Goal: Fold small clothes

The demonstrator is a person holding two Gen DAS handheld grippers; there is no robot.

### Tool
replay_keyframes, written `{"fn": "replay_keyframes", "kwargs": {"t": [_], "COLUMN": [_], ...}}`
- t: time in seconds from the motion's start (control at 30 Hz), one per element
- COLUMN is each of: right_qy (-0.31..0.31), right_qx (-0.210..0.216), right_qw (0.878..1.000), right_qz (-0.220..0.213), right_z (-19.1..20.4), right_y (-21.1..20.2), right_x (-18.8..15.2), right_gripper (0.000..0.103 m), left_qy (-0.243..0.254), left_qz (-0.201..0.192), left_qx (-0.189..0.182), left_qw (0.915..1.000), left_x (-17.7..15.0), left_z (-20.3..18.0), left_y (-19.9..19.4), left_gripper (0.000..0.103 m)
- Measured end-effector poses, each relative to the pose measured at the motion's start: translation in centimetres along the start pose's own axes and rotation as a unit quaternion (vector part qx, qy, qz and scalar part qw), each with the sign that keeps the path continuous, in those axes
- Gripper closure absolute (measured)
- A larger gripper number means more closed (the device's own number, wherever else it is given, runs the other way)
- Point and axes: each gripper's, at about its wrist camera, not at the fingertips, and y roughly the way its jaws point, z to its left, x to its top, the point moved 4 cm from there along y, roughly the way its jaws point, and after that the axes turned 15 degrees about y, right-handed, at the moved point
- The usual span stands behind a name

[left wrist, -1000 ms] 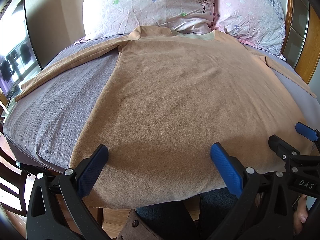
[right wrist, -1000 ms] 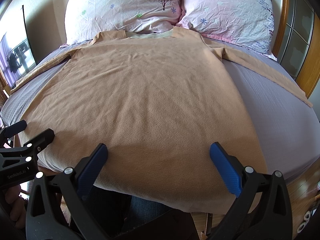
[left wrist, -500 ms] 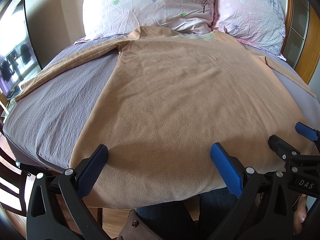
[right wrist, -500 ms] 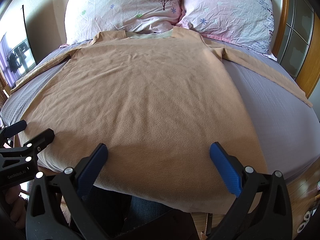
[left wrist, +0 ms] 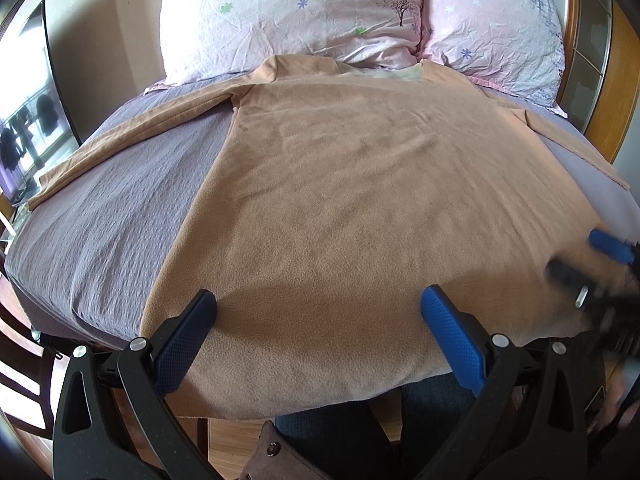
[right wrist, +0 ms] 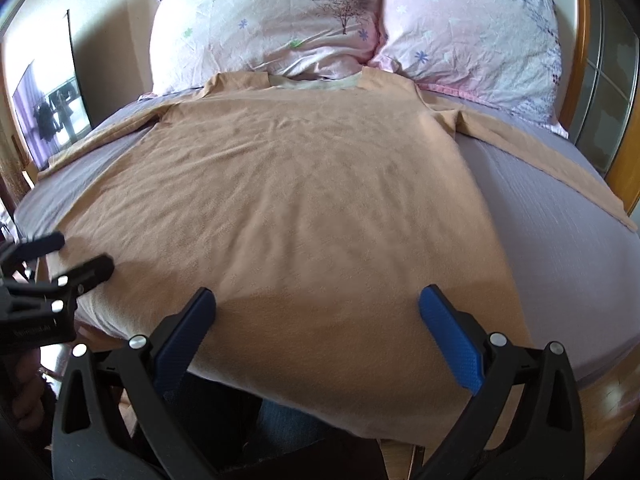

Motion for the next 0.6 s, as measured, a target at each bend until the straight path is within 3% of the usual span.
{"fn": "replay_keyframes", "kwargs": {"t": [0.1,0.17,0.2,0.27,0.3,0.33,0.47,0.6], "right_qy": [0.1,0.216,0.287,0.385,0.411,0.455,0.548,0.596], "right_qx": [-0.005,-0.015,-0.021,-0.039,-0.045,-0.05,-0.041,-0.016], "right_qw": [0.994,0.975,0.957,0.921,0.909,0.888,0.834,0.8], "right_qz": [-0.033,-0.043,-0.046,-0.047,-0.047,-0.046,-0.053,-0.067], "right_z": [-5.7,-12.5,-16.8,-23.5,-25.5,-28.8,-36.0,-39.3], "right_y": [-0.8,-0.8,-0.5,0.4,0.8,1.5,3.7,5.2], "right_x": [4.3,8.0,9.9,12.1,12.5,13.2,14.5,15.9], "right_gripper": [0.002,0.005,0.009,0.04,0.048,0.058,0.078,0.079], "left_qy": [0.008,0.006,-0.002,-0.015,-0.02,-0.026,-0.048,-0.084], "left_qz": [-0.001,-0.018,-0.034,-0.058,-0.07,-0.087,-0.116,-0.128], "left_qx": [-0.023,-0.056,-0.079,-0.099,-0.1,-0.097,-0.093,-0.091], "left_qw": [0.9997,0.9982,0.9963,0.9933,0.9923,0.9912,0.9878,0.9839], "left_x": [0.1,0.5,0.8,1.4,1.7,2.2,3.7,5.0], "left_z": [0.0,0.6,1.1,2.0,2.5,3.3,5.9,9.0], "left_y": [-0.3,-0.3,-0.4,-0.5,-0.6,-0.8,-0.5,0.0], "left_gripper": [0.001,0.001,0.001,0.001,0.001,0.001,0.001,0.001]}}
